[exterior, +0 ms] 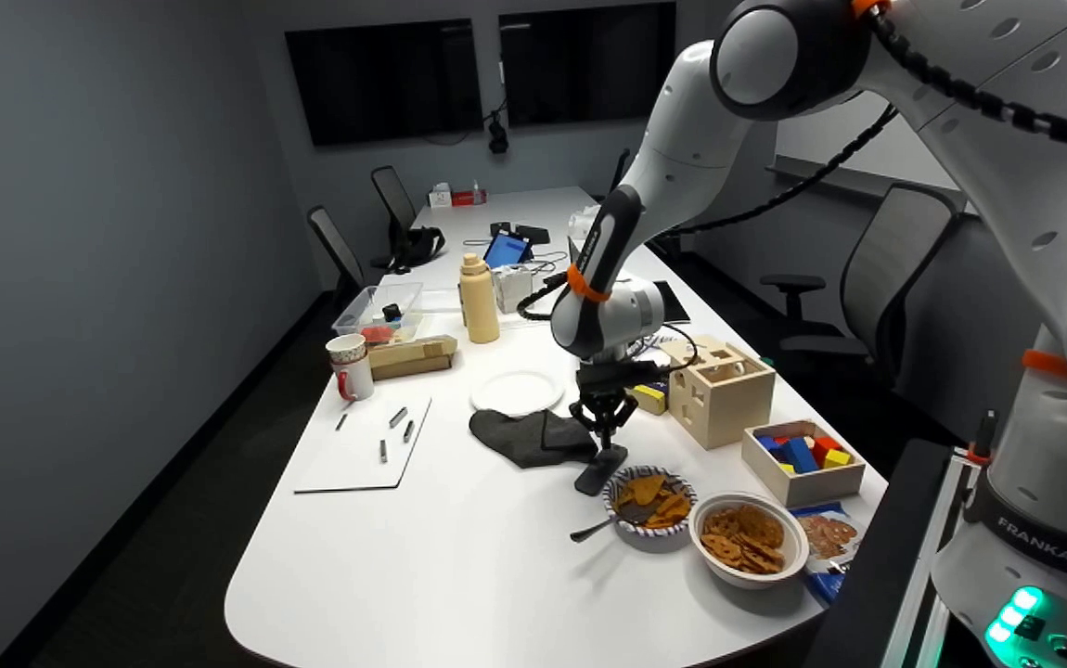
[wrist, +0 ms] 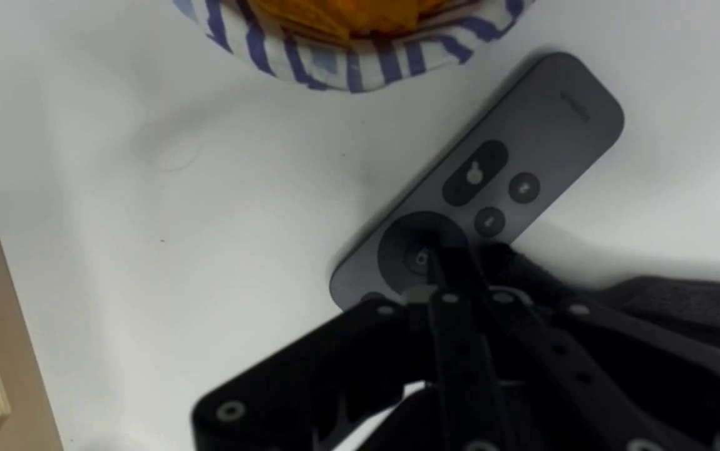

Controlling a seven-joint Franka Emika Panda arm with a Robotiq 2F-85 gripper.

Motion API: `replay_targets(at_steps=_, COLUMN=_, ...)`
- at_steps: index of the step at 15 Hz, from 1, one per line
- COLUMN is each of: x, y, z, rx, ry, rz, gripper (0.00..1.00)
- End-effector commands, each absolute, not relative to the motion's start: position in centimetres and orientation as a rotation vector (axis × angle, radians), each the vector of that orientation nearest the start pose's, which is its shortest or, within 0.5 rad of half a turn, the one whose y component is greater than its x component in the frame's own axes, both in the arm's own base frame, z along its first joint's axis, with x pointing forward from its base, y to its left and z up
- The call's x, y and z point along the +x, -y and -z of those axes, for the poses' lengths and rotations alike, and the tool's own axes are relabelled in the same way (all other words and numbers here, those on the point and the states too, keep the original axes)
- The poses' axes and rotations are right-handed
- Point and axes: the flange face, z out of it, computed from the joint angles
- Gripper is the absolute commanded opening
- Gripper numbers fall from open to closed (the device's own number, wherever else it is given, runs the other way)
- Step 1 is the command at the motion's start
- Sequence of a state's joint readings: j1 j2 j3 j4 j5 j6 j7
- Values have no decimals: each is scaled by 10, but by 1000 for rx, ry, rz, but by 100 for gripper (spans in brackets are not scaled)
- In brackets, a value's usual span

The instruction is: Press the center button of the small grey remote

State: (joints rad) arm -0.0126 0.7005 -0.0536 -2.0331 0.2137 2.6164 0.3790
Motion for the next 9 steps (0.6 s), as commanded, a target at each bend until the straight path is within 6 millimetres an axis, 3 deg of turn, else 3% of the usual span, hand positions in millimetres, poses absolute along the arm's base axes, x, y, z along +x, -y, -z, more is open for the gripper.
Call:
replay_targets(at_steps=1, x=557, y=36, z=-120, rx=-2957, ry=-978, rz=-134, gripper=26)
replay_targets(at_steps=2, x=557, y=33, z=-126, rx=-2963, ry=-968, rz=-124, gripper=27)
replay_targets(at_steps=4, x=556, y=28, z=-138, rx=-2973, ry=-954, rz=-102, gripper=40)
replay_targets(at_steps=9, x=556, y=24, z=-155, rx=-2982, ry=-956, rz=-81, gripper=81)
